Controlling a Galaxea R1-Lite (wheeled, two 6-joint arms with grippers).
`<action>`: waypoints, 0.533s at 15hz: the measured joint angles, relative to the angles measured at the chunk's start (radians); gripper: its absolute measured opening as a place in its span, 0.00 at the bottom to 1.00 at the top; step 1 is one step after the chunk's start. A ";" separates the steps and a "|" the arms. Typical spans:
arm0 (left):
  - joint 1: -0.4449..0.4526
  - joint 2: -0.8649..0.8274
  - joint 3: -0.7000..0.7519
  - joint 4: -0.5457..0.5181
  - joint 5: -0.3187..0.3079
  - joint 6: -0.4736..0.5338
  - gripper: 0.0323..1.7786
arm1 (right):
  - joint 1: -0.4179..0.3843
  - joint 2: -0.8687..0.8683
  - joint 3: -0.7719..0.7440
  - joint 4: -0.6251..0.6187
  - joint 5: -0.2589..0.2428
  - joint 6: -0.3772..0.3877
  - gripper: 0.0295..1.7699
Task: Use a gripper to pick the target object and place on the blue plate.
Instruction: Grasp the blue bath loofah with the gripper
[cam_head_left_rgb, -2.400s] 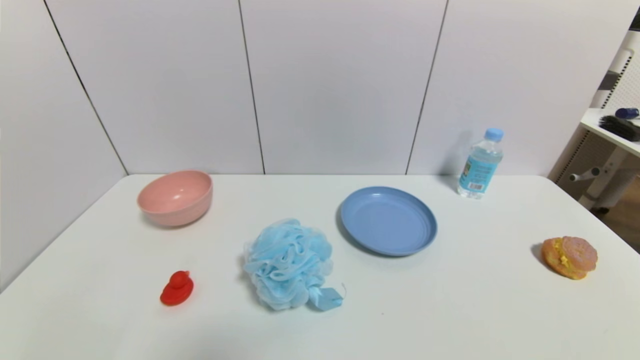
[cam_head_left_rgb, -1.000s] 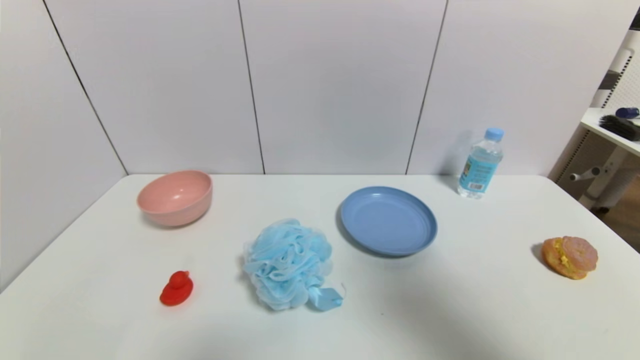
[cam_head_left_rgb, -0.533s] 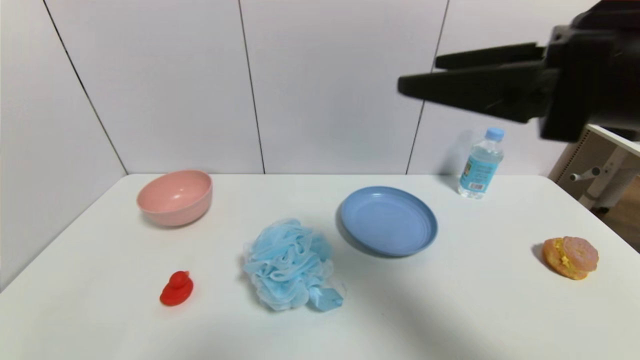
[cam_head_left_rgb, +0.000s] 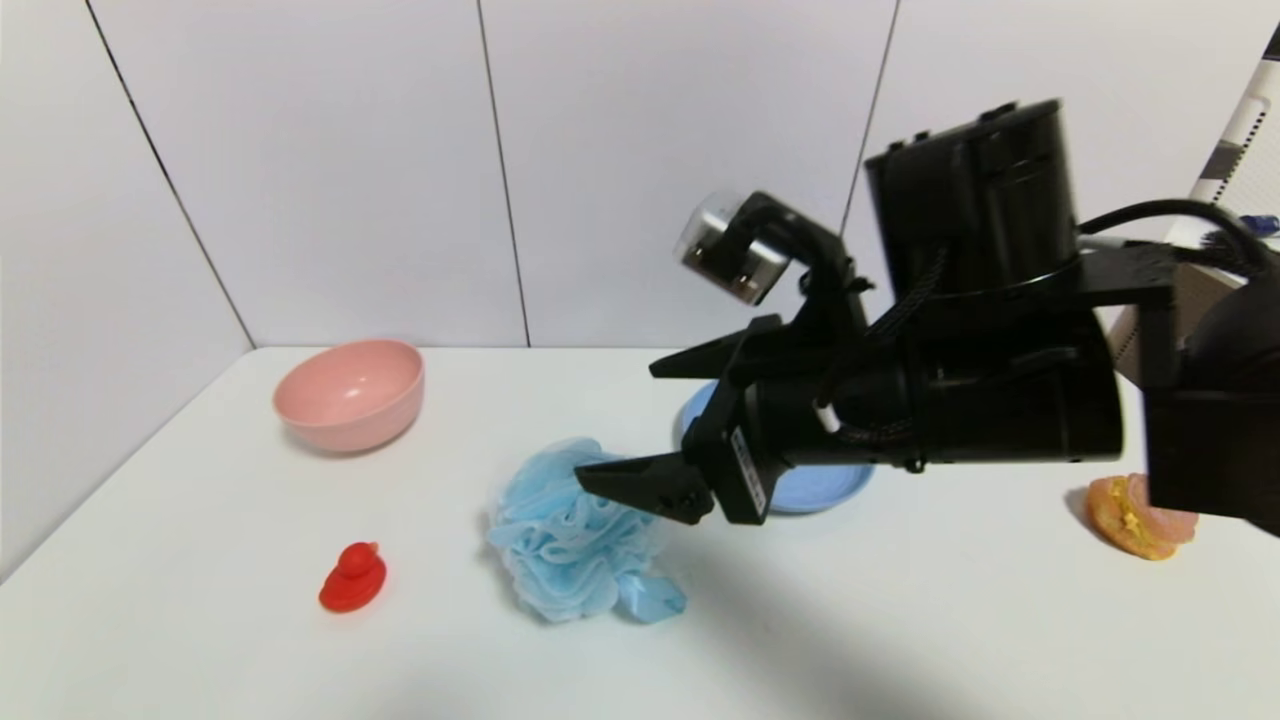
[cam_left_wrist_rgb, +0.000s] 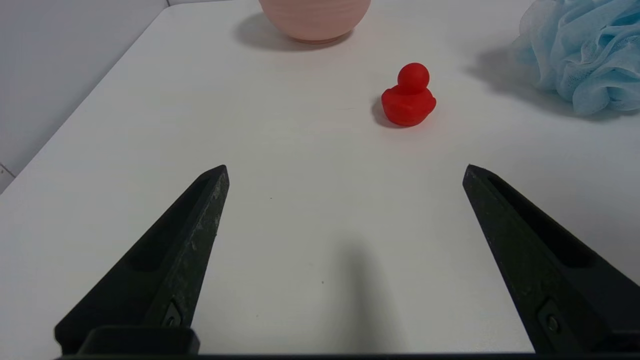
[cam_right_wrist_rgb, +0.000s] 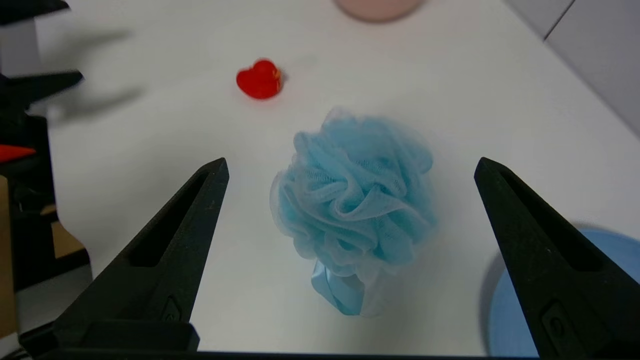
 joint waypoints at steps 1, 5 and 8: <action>0.000 0.000 0.000 0.000 0.000 0.000 0.95 | 0.003 0.032 0.004 0.000 0.000 -0.017 0.96; 0.000 0.000 0.000 0.000 0.000 0.000 0.95 | 0.005 0.143 0.006 -0.028 -0.001 -0.067 0.96; 0.000 0.000 0.000 0.001 0.000 0.000 0.95 | 0.013 0.214 0.006 -0.094 -0.001 -0.077 0.96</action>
